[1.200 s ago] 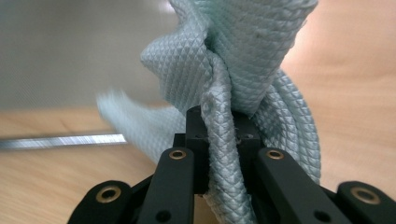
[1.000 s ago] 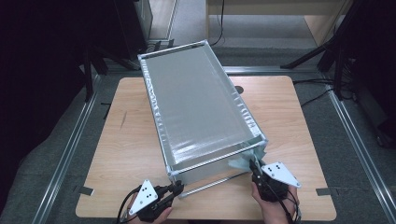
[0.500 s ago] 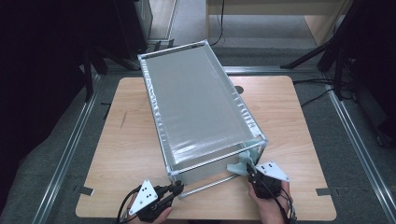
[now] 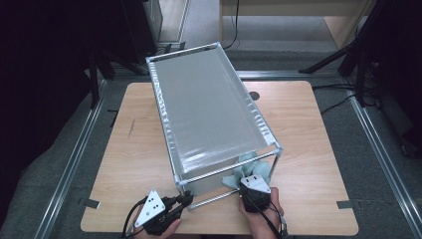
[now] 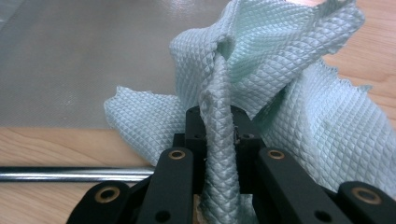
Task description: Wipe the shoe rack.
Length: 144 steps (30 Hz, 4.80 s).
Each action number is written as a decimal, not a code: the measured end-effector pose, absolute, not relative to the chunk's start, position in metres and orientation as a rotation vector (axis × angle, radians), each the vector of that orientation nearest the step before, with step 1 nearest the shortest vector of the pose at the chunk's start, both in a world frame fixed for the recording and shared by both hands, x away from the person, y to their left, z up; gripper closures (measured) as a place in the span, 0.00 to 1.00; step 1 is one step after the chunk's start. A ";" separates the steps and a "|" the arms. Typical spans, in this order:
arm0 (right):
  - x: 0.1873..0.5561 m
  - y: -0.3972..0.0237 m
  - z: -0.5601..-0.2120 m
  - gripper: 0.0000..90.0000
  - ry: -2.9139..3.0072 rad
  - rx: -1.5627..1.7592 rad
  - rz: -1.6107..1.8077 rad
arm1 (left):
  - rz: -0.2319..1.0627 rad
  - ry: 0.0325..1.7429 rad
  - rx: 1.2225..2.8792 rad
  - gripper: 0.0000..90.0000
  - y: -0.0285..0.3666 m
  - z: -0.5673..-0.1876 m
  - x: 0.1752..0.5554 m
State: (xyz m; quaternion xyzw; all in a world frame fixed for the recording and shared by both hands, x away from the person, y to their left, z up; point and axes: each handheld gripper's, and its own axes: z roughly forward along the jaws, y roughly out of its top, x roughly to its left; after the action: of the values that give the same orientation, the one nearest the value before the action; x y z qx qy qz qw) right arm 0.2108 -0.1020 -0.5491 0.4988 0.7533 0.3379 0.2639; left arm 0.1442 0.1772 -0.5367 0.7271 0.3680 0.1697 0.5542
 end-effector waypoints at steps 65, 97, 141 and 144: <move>0.196 -0.044 -0.556 0.92 2.203 1.176 1.025 | 0.412 0.883 1.714 0.89 0.184 -0.537 0.145; 0.186 -0.202 -0.489 0.91 1.845 1.355 1.041 | 0.440 0.932 1.697 0.89 0.202 -0.537 0.143; 0.256 -0.284 -0.536 0.02 1.742 1.491 1.064 | 0.695 1.033 1.506 0.25 0.317 -0.528 0.109; 0.254 -0.287 -0.538 0.02 1.731 1.506 1.056 | 0.710 1.066 1.495 0.24 0.324 -0.531 0.114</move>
State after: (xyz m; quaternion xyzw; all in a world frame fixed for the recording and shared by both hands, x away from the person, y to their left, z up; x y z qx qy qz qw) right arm 0.2543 -0.2868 -0.5376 0.5683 0.6532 0.3983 0.3030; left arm 0.1137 0.3241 -0.5312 0.6326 0.4509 0.3005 0.5534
